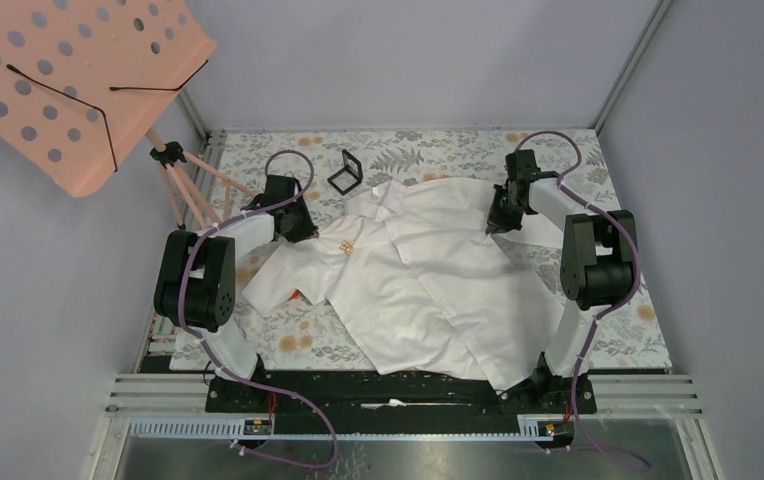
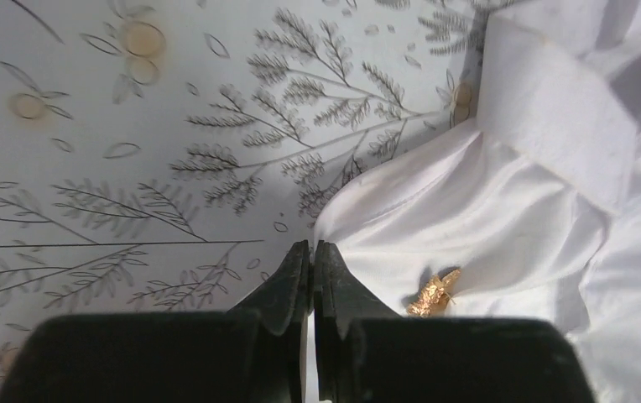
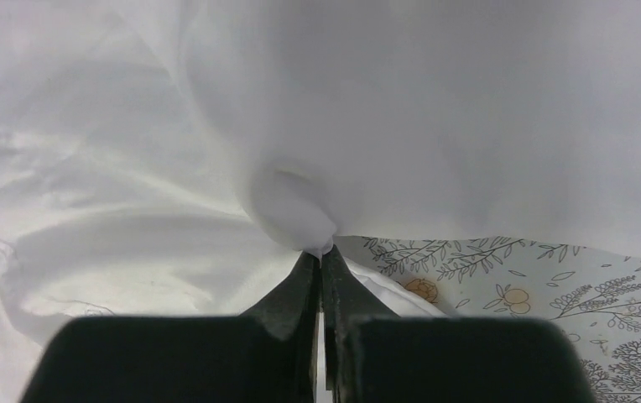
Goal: Pin the brooch onto the clothing
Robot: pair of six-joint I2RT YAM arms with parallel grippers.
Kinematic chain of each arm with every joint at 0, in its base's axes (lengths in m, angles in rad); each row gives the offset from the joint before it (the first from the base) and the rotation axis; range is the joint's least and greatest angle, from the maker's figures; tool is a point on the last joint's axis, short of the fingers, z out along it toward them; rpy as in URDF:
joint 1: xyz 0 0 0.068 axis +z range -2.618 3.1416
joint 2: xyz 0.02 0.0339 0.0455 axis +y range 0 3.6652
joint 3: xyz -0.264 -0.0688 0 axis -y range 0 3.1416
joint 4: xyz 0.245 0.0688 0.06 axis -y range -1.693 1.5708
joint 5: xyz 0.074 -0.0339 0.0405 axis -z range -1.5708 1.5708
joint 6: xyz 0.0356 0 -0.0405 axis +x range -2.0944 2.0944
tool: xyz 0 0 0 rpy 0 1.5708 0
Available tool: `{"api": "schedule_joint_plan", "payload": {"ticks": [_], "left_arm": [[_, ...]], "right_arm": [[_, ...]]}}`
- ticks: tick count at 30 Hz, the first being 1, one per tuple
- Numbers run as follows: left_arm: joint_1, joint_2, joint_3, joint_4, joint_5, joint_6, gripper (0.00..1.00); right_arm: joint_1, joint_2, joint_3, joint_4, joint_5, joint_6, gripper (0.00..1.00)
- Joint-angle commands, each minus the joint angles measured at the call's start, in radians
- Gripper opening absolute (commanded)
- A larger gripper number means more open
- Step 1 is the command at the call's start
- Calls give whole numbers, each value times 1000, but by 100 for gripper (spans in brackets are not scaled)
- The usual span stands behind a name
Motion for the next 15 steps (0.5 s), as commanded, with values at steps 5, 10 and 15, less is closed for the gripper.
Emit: {"api": "schedule_joint_plan", "payload": {"ticks": [5, 10, 15], "left_arm": [[40, -78, -19, 77, -27, -34, 0], [71, -83, -17, 75, -48, -27, 0], [83, -104, -13, 75, -90, -22, 0]], "right_arm": [[-28, 1, 42, -23, 20, -13, 0], [-43, 15, 63, -38, 39, -16, 0], [-51, 25, 82, -57, 76, -25, 0]]}}
